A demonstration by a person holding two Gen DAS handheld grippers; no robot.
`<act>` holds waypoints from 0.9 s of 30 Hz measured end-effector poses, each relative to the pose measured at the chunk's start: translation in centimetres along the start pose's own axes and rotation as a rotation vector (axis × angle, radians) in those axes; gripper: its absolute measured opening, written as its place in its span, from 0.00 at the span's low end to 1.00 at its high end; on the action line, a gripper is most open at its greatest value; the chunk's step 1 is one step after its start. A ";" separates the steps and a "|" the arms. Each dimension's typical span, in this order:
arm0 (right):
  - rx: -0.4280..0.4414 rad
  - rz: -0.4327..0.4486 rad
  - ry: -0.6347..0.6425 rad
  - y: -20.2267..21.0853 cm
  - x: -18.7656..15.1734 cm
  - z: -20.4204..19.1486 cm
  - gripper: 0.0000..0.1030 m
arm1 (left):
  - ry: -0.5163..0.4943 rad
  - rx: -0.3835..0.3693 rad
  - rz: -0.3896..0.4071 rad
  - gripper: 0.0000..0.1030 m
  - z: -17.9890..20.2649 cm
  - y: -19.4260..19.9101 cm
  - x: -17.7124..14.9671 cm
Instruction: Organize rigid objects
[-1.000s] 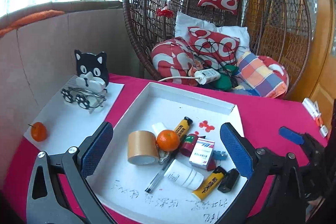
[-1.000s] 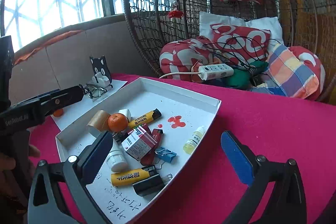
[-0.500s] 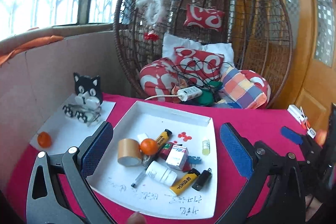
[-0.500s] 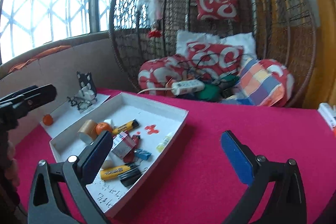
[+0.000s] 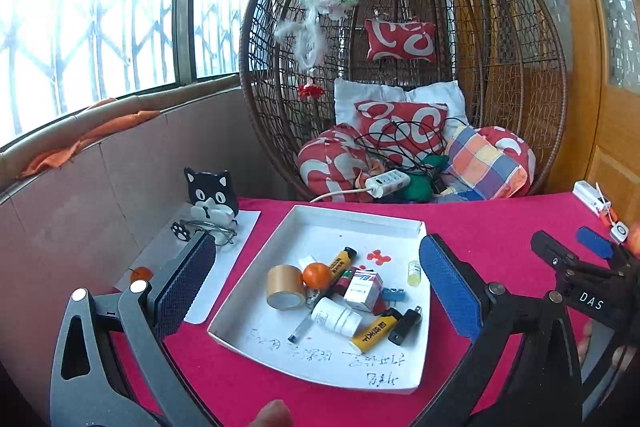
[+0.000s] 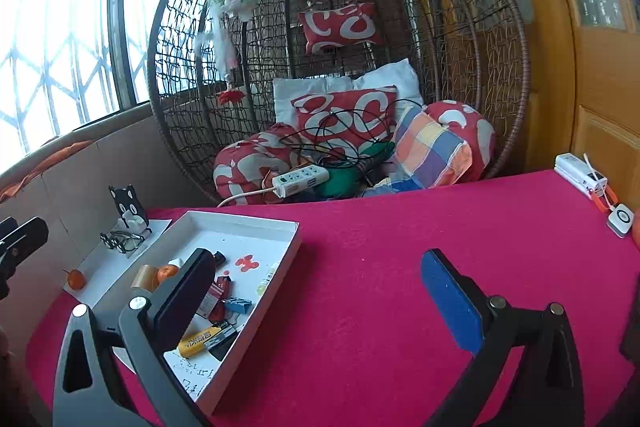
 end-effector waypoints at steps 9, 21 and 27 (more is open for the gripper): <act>0.020 0.070 0.024 4.1 0.6 1.0 1.00 | 0.028 -0.066 0.048 1.00 1.3 3.7 0.0; -0.172 0.164 0.094 8.7 0.8 2.9 1.00 | 0.033 -0.006 0.068 1.00 1.2 7.3 -1.1; -0.128 0.179 0.104 10.9 0.5 3.2 1.00 | 0.038 -0.020 0.060 1.00 1.5 8.8 -1.9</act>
Point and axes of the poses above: each gripper's, at about its wrist camera, not at the fingertips, and y roughly against the way its jaws point, z to its right, x to its top, the point moved 6 cm from there along -y, roughly the way its jaws point, and after that the axes turned 14 degrees about -x, right-handed, at the moved point
